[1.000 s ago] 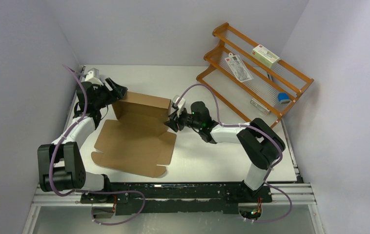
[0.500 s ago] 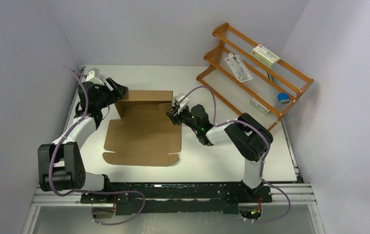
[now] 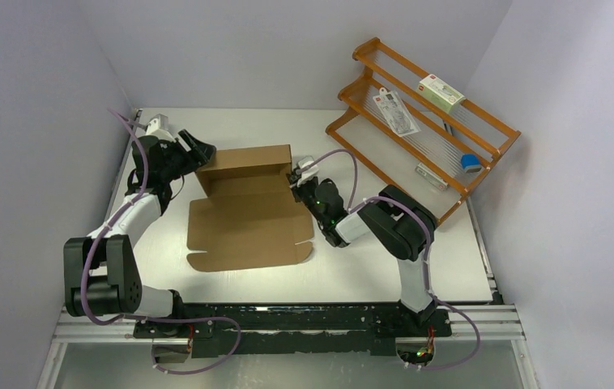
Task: Fold the paper box
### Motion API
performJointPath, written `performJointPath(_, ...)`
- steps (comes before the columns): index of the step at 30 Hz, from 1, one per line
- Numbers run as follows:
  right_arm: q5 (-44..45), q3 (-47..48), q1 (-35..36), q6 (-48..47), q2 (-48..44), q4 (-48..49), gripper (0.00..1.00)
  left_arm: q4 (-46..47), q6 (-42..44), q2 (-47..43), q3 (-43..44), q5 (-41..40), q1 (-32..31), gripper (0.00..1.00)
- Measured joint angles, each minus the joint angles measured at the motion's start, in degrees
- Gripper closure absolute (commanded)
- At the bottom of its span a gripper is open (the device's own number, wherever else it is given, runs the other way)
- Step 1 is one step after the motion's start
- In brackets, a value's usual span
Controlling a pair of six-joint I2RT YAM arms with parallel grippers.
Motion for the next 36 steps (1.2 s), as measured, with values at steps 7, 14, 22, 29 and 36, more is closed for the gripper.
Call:
performJointPath(7, 5.4, 0.7, 1.1, -1.1, 0.2, -0.1, 0.86, 0.2, -0.5, 0.0, 0.0, 0.4, -1.2, 0.28)
performJointPath(14, 8.5, 3.0, 0.9, -2.8, 1.2, -2.2, 0.94, -0.1, -0.3, 0.0, 0.3, 0.1, -2.1, 0.22)
performJointPath(22, -1.2, 0.7, -0.8, -3.5, -4.1, -7.1, 1.0, -12.0, 4.3, -3.6, 4.7, -5.5, -3.6, 0.11)
performJointPath(29, -17.8, 0.0, -4.6, -3.5, -11.6, -15.3, 1.0, -21.4, 8.8, -4.6, 17.8, -8.7, -3.3, 0.11)
performJointPath(36, -24.9, 0.2, -6.0, -4.8, -13.7, -22.9, 0.99, -22.5, 11.0, 0.4, 24.7, 0.1, -4.3, 0.15)
